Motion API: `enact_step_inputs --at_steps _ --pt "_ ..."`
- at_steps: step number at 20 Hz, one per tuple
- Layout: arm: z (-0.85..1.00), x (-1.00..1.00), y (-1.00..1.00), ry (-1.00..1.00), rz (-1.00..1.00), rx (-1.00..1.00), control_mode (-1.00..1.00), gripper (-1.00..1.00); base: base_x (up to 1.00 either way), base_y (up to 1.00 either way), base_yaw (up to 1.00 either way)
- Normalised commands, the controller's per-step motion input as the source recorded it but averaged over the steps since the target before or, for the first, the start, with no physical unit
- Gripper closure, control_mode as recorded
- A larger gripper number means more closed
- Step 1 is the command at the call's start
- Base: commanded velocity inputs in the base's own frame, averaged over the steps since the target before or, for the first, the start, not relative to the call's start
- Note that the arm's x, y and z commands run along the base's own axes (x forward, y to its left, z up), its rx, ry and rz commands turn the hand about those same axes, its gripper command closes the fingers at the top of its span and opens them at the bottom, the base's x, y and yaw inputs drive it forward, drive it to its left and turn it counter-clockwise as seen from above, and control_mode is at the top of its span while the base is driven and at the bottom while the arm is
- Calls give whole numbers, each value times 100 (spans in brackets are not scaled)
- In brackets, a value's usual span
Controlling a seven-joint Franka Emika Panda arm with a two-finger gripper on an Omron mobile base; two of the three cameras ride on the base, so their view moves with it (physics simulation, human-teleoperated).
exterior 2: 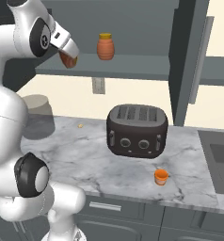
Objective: Pick the jam and honey bottle from the counter and place them in the cabinets closest to them.
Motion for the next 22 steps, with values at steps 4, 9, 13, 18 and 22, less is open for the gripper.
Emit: enact_step_inputs --at_steps 4,9,13,18,22 --pt "0 26 0 3 0 0 -100 100 0 0 0" --pt "-12 24 3 4 1 -3 -100 100 0 0 0" --pt "-4 38 4 3 0 0 -100 100 0 0 0" --pt "0 43 2 3 0 0 -100 100 0 0 0" --pt "0 45 2 1 0 0 -100 100 0 0 0"
